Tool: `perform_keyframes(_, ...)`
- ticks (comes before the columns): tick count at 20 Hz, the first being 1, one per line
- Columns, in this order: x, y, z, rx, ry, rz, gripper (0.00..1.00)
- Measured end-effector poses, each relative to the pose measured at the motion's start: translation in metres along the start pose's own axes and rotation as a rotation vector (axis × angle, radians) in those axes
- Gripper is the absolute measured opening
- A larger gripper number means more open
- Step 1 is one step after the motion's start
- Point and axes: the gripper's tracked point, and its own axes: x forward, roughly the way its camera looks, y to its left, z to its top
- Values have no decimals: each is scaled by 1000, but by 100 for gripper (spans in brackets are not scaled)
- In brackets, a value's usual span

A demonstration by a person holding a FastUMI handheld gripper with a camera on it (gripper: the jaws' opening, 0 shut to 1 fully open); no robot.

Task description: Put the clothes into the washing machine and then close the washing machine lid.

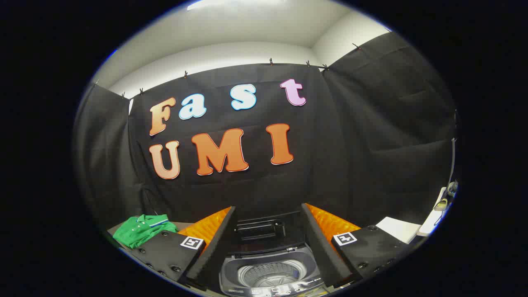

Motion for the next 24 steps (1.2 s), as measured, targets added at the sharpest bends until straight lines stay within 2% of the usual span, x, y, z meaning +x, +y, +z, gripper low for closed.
perform_keyframes(2, 7, -10, 1, -2, 3, -31, 98)
perform_keyframes(5, 13, 2, -3, -4, 15, -18, 98)
perform_keyframes(14, 6, 61, 1, -50, -33, 111, 98)
perform_keyframes(24, -14, 61, -5, -29, -34, 150, 98)
